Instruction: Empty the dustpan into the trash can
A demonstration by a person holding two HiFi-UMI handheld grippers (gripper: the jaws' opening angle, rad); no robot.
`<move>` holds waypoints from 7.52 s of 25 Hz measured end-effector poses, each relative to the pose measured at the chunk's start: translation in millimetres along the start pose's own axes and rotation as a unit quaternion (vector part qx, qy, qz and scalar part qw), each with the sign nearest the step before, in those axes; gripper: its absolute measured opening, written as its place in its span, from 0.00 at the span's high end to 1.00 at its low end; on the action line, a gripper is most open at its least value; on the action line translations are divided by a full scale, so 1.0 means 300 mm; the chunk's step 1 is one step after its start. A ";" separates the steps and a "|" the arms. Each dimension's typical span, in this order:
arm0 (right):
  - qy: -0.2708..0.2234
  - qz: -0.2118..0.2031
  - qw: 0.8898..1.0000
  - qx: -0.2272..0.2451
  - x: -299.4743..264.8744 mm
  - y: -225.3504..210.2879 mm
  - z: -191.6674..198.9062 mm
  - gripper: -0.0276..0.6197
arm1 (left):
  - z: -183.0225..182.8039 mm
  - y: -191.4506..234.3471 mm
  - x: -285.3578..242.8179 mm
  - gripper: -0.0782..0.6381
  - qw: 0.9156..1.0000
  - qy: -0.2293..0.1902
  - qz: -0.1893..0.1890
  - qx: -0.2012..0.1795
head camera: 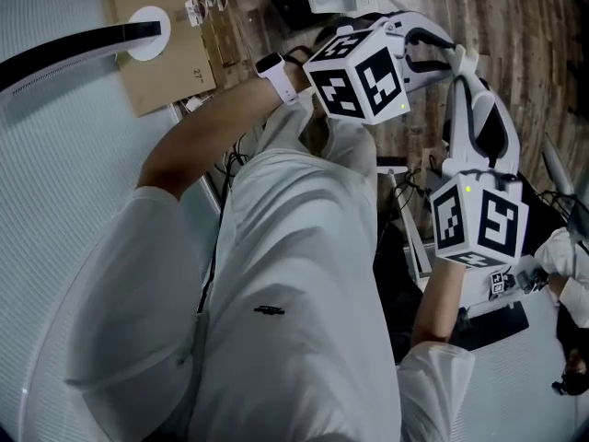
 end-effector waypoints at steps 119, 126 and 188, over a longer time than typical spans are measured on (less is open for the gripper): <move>-0.053 -0.063 0.960 0.269 0.030 0.040 0.098 0.78 | 0.064 -0.039 -0.027 0.69 0.995 -0.037 -0.076 0.047; -0.025 -0.010 0.977 0.211 0.026 -0.117 0.221 0.78 | 0.151 -0.082 -0.218 0.69 0.997 -0.001 -0.027 0.069; 0.186 0.189 0.961 -0.081 -0.237 -0.913 0.948 0.74 | 0.512 0.057 -0.268 0.88 0.961 0.096 -0.189 0.175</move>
Point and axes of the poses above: the fingertips, and each gripper's own axes: x backward along the fingers, y to its left, z out of its underside, the point moved 4 cm from there along x, backward along the fingers, and after that the axes turned 8 degrees about -y, right-handed, at the moved point
